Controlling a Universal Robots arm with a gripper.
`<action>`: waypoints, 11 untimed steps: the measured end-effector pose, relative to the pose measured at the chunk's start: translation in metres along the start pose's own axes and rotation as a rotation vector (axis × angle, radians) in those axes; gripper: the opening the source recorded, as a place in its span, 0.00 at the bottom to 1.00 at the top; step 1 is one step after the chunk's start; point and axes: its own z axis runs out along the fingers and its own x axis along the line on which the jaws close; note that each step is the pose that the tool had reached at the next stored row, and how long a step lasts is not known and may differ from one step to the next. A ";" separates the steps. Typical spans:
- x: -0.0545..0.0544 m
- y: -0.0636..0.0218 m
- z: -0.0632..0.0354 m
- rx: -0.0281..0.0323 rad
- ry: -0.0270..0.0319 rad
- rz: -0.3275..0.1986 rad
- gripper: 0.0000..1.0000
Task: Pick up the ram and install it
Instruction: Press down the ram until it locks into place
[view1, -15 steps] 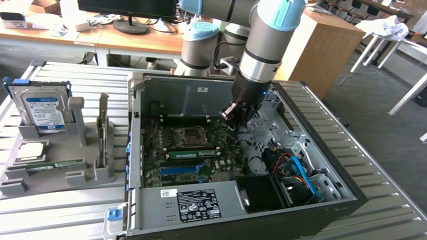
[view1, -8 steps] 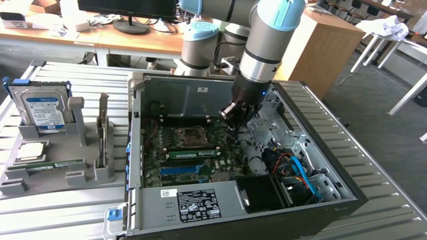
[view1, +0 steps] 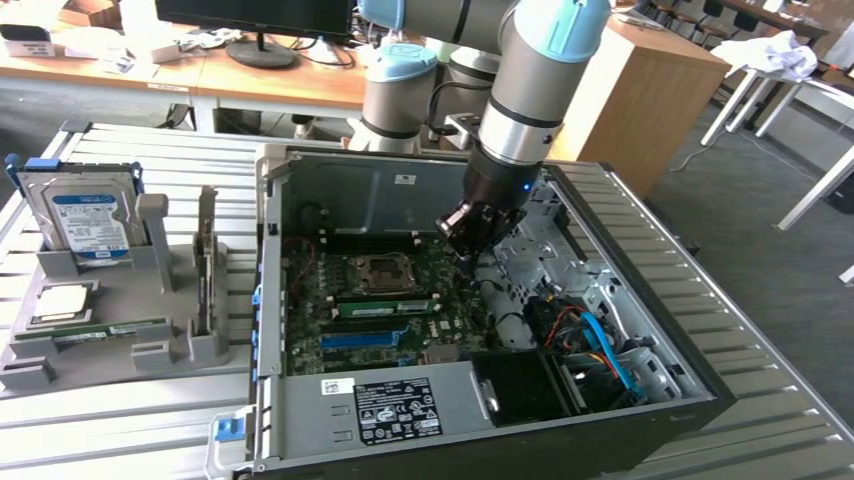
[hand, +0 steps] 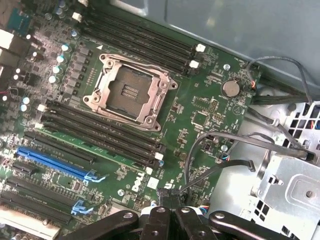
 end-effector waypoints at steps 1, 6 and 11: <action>0.000 0.0000 0.0000 0.0000 0.0001 0.006 0.10; 0.000 0.0000 0.0000 0.0000 0.0003 0.039 0.10; 0.000 0.0001 0.0001 -0.0001 0.0004 0.073 0.10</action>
